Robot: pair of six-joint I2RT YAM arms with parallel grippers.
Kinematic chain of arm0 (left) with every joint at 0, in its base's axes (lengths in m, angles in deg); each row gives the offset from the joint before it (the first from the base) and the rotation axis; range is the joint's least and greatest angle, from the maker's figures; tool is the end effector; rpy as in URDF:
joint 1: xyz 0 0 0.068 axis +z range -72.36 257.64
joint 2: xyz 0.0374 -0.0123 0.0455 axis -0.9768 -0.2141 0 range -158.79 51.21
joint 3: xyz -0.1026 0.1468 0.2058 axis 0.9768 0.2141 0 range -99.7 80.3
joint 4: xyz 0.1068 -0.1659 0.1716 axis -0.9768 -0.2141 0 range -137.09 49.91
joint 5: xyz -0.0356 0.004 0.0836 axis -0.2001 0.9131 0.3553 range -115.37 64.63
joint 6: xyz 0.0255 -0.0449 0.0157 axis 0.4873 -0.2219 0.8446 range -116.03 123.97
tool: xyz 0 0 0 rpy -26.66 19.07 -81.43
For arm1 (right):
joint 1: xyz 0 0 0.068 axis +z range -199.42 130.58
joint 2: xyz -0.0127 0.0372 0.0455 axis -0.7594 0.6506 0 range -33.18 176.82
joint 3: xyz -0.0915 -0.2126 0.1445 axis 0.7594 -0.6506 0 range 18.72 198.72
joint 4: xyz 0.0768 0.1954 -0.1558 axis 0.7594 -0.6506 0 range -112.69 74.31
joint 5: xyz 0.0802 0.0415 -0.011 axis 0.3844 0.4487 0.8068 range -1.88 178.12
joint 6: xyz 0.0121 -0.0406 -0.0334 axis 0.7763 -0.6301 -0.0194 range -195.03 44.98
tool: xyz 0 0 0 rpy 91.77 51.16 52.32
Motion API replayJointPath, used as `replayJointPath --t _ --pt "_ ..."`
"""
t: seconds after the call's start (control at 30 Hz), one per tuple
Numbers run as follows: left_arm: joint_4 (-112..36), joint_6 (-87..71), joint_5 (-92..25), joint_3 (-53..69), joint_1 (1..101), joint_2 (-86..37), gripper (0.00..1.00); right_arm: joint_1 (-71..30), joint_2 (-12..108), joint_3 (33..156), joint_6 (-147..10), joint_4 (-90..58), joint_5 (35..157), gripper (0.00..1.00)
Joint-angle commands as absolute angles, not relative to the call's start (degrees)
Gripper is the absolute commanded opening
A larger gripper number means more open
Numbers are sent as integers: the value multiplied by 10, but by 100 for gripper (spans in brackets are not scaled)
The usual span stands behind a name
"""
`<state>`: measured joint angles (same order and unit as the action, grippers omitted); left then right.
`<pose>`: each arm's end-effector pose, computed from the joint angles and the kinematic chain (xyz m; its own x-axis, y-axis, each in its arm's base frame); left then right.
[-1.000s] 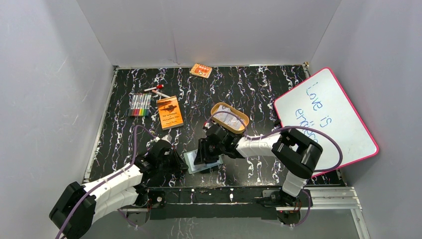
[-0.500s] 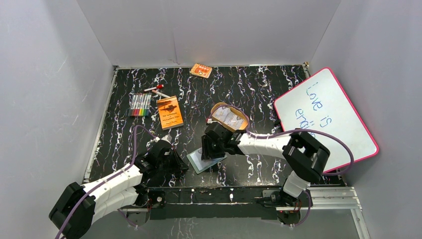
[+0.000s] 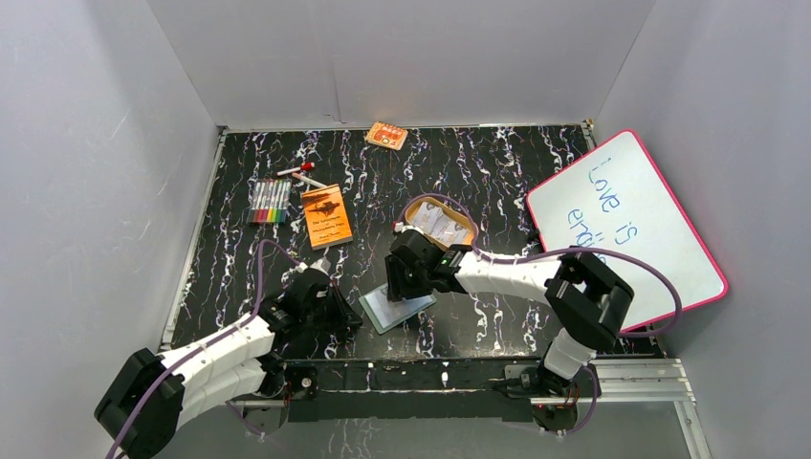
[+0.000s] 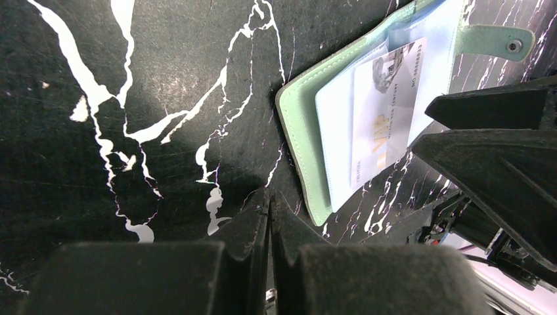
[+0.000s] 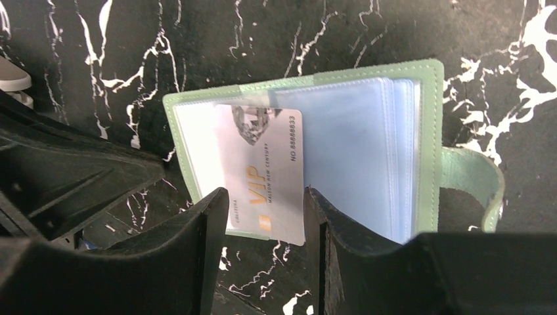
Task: Put the credit cards into the card holder
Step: Insert the credit card into the card holder.
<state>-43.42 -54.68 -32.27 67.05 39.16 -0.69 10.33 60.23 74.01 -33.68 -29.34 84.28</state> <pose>0.1284 -0.1075 0.1419 -0.8596 -0.3998 -0.3183 -0.0893 0.7308 -0.6768 0.1700 0.2867 0.1870 -0.8528 -0.1537 -0.4992 -0.3699 0.8525 0.3694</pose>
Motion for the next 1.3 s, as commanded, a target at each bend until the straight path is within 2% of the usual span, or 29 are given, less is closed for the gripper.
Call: replayJointPath --t 0.0,0.43,1.27 --pt "-436 -544 -308 651 389 -22 0 104 618 773 -352 -287 842 54" --pt "-428 -540 -310 649 389 -39 0 104 635 780 -365 -285 825 54" --pt "-408 -536 -313 644 389 -70 0 116 654 781 -377 -221 910 50"
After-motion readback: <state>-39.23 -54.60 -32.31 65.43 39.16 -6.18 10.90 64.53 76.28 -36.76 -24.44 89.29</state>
